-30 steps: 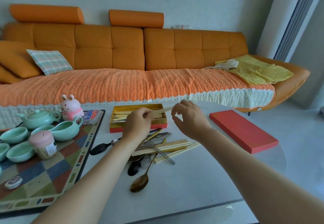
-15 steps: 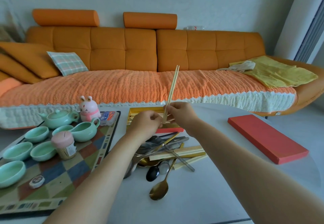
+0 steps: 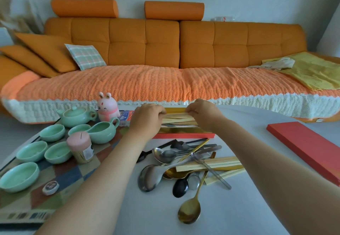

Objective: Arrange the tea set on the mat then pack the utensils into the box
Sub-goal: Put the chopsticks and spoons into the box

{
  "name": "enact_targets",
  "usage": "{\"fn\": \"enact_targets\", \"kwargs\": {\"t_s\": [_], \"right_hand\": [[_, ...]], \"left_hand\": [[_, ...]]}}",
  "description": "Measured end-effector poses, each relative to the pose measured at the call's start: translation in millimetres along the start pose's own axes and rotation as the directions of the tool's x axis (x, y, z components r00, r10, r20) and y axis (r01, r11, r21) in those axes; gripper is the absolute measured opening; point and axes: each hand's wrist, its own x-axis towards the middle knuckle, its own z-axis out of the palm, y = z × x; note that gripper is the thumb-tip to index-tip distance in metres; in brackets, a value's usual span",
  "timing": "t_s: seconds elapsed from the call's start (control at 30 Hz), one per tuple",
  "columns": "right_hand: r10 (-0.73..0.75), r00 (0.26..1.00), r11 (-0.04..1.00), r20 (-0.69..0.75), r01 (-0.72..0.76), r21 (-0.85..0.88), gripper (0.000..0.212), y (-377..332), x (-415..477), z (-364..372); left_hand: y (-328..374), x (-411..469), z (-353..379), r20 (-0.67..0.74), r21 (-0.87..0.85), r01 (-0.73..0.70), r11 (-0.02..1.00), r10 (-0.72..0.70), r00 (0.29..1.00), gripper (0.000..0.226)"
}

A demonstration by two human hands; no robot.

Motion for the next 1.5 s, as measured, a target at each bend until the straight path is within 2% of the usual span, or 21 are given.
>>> {"fn": "enact_targets", "kwargs": {"t_s": [0.1,0.23,0.33,0.43,0.53,0.63,0.77,0.87,1.0,1.13,1.23,1.37,1.5], "right_hand": [[-0.009,0.999,0.996,-0.041,0.005,-0.091,0.025,4,8,9],[0.072,0.994,0.994,-0.08,-0.078,-0.072,0.03,8,16,21],[0.148,0.988,0.989,-0.051,-0.148,0.0,0.047,8,20,25],[0.207,0.978,0.978,-0.011,-0.207,0.038,0.055,9,21,23],[0.168,0.986,0.984,0.008,-0.168,0.06,0.048,11,15,20],[0.06,0.997,0.994,0.039,-0.064,0.088,0.035,8,6,14],[-0.003,0.982,1.0,0.189,-0.001,0.017,0.031,2,-2,15],[-0.014,0.976,0.998,0.215,0.029,-0.063,0.045,5,-2,20],[-0.035,0.978,0.995,0.205,0.053,-0.084,0.052,11,-1,23],[-0.049,0.983,0.994,0.179,0.066,-0.086,0.055,11,-2,23],[0.001,0.97,0.996,0.241,0.019,-0.083,0.065,10,-5,21],[-0.014,0.974,0.999,0.227,0.023,-0.036,0.048,7,-13,12],[-0.139,0.989,0.99,0.055,0.14,-0.022,0.026,4,-28,-8]], "left_hand": [[-7,3,4,-0.001,-0.058,0.078,0.995,-0.079,0.997,0.023],[-13,6,14,0.028,-0.032,0.061,0.998,-0.06,0.998,0.03],[-13,5,22,0.153,-0.111,0.067,0.992,-0.049,0.987,0.034],[-11,4,26,0.298,-0.19,0.143,0.971,-0.081,0.951,0.043],[-10,3,26,0.41,-0.18,0.197,0.964,-0.109,0.906,0.052],[-10,2,25,0.454,-0.191,0.223,0.956,-0.116,0.884,0.05],[-13,1,25,0.361,-0.222,0.15,0.964,-0.062,0.93,0.039],[-14,-1,22,0.244,-0.1,0.03,0.994,-0.005,0.97,0.03],[-11,-5,20,0.318,0.03,-0.012,0.999,0.002,0.948,0.045],[-11,-6,21,0.333,0.033,-0.016,0.999,0.004,0.943,0.048],[-8,-6,19,0.322,0.016,-0.005,1.0,0.0,0.947,0.046],[1,-11,15,0.252,-0.02,-0.018,1.0,0.023,0.967,0.041],[22,-16,2,0.151,-0.046,-0.079,0.996,0.085,0.985,0.029]]}}
